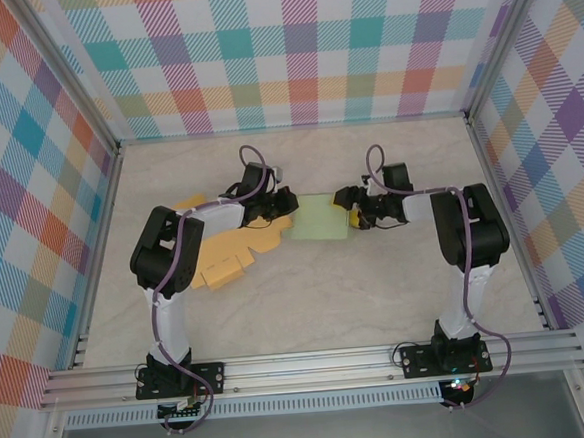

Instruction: Fold the paper box

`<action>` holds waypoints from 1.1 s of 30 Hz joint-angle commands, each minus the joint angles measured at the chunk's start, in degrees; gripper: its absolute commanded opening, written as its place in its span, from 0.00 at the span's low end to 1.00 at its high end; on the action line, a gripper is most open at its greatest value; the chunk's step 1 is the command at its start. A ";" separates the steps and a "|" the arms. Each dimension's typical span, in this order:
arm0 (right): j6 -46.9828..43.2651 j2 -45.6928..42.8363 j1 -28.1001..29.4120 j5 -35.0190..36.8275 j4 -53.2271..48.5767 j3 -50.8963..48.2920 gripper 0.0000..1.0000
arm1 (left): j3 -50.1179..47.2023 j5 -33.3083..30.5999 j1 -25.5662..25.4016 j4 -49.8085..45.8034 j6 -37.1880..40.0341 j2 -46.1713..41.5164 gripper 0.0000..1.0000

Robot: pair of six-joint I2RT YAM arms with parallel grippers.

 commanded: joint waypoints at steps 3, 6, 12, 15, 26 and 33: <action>1.70 -2.05 0.38 -2.48 1.64 -0.29 0.54 | -2.42 -0.75 0.53 -2.84 -0.22 -1.09 0.12; 2.96 -2.89 0.25 -3.15 1.03 0.05 0.51 | -3.24 -1.62 0.53 -3.02 1.03 -3.64 0.22; 5.68 -5.11 -0.28 -5.33 -2.37 1.12 0.42 | -7.90 -4.29 0.53 -0.41 5.41 -12.03 0.58; 7.26 -6.49 -0.59 -7.26 -3.38 1.22 0.42 | -13.25 -4.40 0.40 6.14 10.24 -17.70 0.64; 9.48 -11.45 -1.40 -14.40 -9.83 -0.66 0.44 | -33.47 -0.80 -10.09 21.06 52.38 -38.42 1.00; 9.96 -14.44 -1.43 -16.25 -12.50 -2.66 0.45 | -33.65 -20.42 -19.91 15.13 70.63 -39.43 1.00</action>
